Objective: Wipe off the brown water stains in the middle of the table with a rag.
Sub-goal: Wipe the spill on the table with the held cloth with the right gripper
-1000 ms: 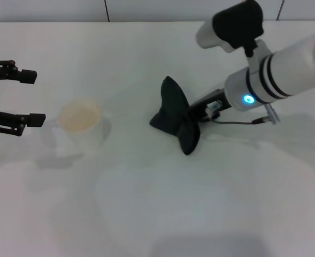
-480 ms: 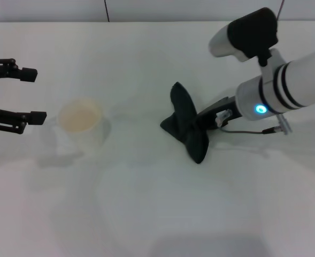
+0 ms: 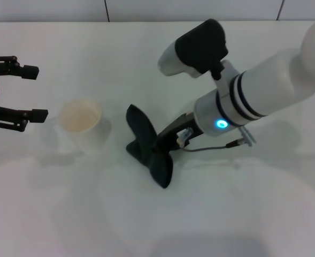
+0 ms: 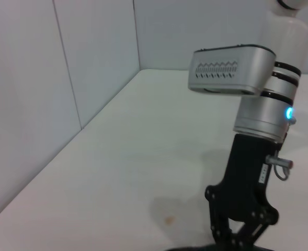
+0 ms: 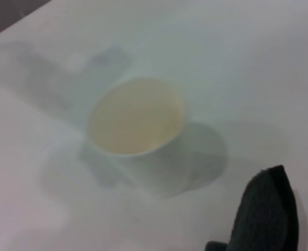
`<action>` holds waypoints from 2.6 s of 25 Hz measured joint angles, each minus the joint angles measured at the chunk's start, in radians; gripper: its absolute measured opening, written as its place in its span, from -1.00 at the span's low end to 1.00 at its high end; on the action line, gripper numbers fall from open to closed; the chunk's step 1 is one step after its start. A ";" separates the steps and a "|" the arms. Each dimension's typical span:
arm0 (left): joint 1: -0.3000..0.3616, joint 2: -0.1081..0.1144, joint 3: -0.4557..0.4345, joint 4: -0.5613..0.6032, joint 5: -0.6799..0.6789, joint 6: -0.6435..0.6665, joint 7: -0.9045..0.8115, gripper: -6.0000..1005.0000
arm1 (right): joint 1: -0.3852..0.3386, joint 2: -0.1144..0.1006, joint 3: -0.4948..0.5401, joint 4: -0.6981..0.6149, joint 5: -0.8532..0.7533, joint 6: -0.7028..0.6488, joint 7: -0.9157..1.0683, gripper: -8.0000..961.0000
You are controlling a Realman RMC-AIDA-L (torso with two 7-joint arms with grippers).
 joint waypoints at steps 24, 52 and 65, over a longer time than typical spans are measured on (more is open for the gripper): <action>0.009 -0.011 0.000 -0.006 -0.003 -0.004 0.012 0.77 | 0.183 0.000 -0.063 0.216 0.071 0.103 -0.007 -0.79; 0.004 -0.020 0.000 -0.007 -0.003 -0.015 0.022 0.77 | 0.123 0.001 0.052 0.189 -0.043 0.091 -0.014 -0.79; 0.003 -0.021 0.000 -0.007 -0.002 -0.017 0.027 0.77 | 0.221 0.000 -0.042 0.205 0.040 0.058 -0.014 -0.79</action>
